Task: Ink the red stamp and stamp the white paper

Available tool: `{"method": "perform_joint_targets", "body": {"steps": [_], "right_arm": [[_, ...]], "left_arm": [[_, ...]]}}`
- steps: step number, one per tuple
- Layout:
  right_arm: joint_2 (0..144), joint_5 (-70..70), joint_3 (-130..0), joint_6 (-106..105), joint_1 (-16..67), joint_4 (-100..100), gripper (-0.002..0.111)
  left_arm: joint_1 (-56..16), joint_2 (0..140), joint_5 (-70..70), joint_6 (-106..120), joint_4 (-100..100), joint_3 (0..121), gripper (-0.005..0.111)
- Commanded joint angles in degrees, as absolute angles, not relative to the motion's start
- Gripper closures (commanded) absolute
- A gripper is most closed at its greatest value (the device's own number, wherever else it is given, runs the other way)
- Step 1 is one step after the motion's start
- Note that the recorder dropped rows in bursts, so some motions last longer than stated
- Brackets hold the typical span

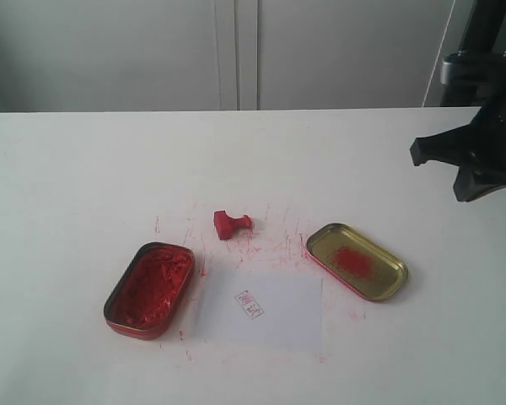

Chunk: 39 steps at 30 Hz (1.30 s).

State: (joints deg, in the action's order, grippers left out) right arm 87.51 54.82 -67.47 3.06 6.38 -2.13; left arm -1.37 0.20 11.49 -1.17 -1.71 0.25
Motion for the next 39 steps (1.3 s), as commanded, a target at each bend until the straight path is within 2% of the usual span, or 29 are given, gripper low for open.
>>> {"method": "perform_joint_targets", "body": {"steps": [1, 15, 39], "right_arm": [[82.5, 53.0, -64.0, 3.9, 6.1, -1.3, 0.108], [67.5, 48.3, -54.6, 4.8, 6.1, 0.0, 0.108], [40.4, 48.7, -42.5, 8.1, 6.1, 9.1, 0.108]], "left_arm": [[-1.3, 0.0, 11.6, -1.3, -1.7, 0.0, 0.107], [-1.3, 0.0, 11.6, -1.3, -1.7, 0.0, 0.107], [-1.3, 0.0, 11.6, -1.3, -1.7, 0.0, 0.107]]}}
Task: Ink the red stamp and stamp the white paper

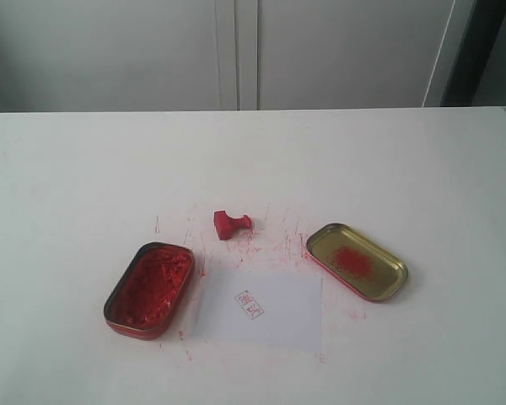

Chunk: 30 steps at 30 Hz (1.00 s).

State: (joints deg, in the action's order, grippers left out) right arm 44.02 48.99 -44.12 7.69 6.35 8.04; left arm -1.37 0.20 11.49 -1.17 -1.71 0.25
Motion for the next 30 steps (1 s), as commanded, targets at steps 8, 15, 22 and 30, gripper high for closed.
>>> {"method": "perform_joint_targets", "body": {"steps": [8, 15, 22, 30], "right_arm": [[36.7, 43.7, -36.0, 8.2, 6.2, 5.5, 0.108], [36.7, 41.5, -33.9, 8.2, 6.2, 5.1, 0.108], [36.7, 40.6, -33.9, 8.2, 6.2, 5.1, 0.108], [36.7, 40.6, -33.9, 8.2, 6.2, 5.1, 0.108]], "left_arm": [[-1.3, 0.0, 11.6, -1.3, -1.7, 0.0, 0.107], [-1.3, 0.0, 11.6, -1.3, -1.7, 0.0, 0.107], [-1.3, 0.0, 11.6, -1.3, -1.7, 0.0, 0.107], [-1.3, 0.0, 11.6, -1.3, -1.7, 0.0, 0.107]]}}
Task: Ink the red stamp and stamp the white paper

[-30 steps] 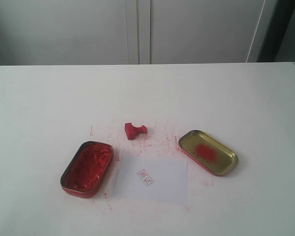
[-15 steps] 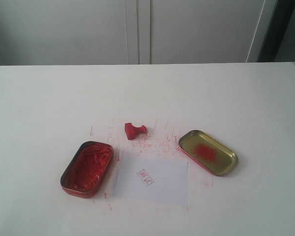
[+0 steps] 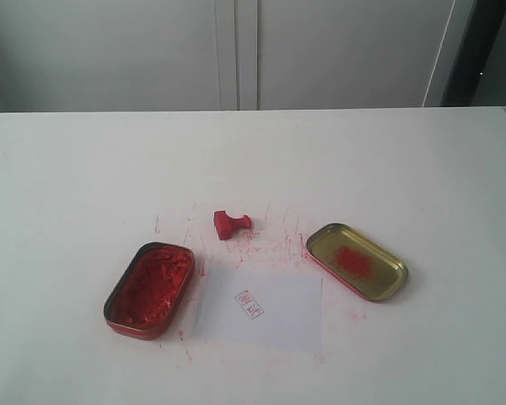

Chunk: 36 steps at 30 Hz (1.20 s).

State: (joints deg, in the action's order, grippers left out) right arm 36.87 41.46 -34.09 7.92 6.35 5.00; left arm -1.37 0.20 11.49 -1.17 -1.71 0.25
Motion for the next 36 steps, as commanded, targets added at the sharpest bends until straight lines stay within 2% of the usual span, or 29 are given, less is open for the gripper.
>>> {"method": "perform_joint_targets", "body": {"steps": [1, 19, 36], "right_arm": [[36.7, 40.6, -33.9, 8.2, 6.2, 5.1, 0.108], [35.7, 40.6, -33.1, 8.2, 6.2, 5.1, 0.108], [20.7, 40.6, -26.2, 8.2, 6.2, 5.1, 0.108]], "left_arm": [[-1.3, 0.0, 11.6, -1.3, -1.7, 0.0, 0.107], [-1.3, 0.0, 11.6, -1.3, -1.7, 0.0, 0.107], [-1.3, 0.0, 11.6, -1.3, -1.7, 0.0, 0.107]]}}
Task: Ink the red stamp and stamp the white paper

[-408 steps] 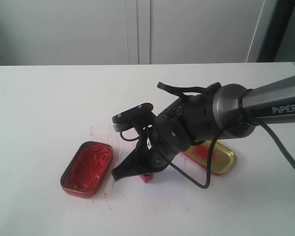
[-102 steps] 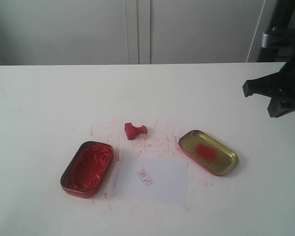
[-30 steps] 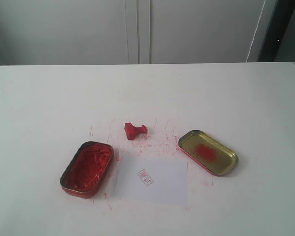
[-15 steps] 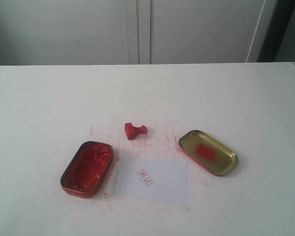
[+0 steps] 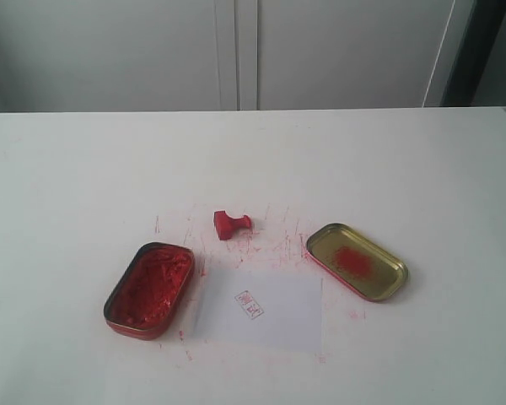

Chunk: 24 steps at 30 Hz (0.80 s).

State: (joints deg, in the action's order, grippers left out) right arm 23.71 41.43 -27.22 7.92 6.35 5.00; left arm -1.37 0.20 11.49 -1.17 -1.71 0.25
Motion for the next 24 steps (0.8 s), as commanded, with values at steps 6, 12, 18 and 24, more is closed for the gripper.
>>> {"method": "perform_joint_targets", "body": {"steps": [6, 12, 18, 24], "right_arm": [[15.9, 39.0, -24.0, 8.2, 6.2, 5.1, 0.108], [12.7, 35.0, -21.7, 8.2, 6.2, 5.1, 0.108], [9.1, 30.8, -17.7, 8.2, 6.2, 5.1, 0.108], [6.3, 29.8, -14.6, 8.2, 6.2, 5.1, 0.108]], "left_arm": [[-1.3, 0.0, 11.6, -1.3, -1.7, 0.0, 0.107], [-1.3, 0.0, 11.6, -1.3, -1.7, 0.0, 0.107], [-1.3, 0.0, 11.6, -1.3, -1.7, 0.0, 0.107], [-1.3, 0.0, 11.6, -1.3, -1.7, 0.0, 0.107]]}}
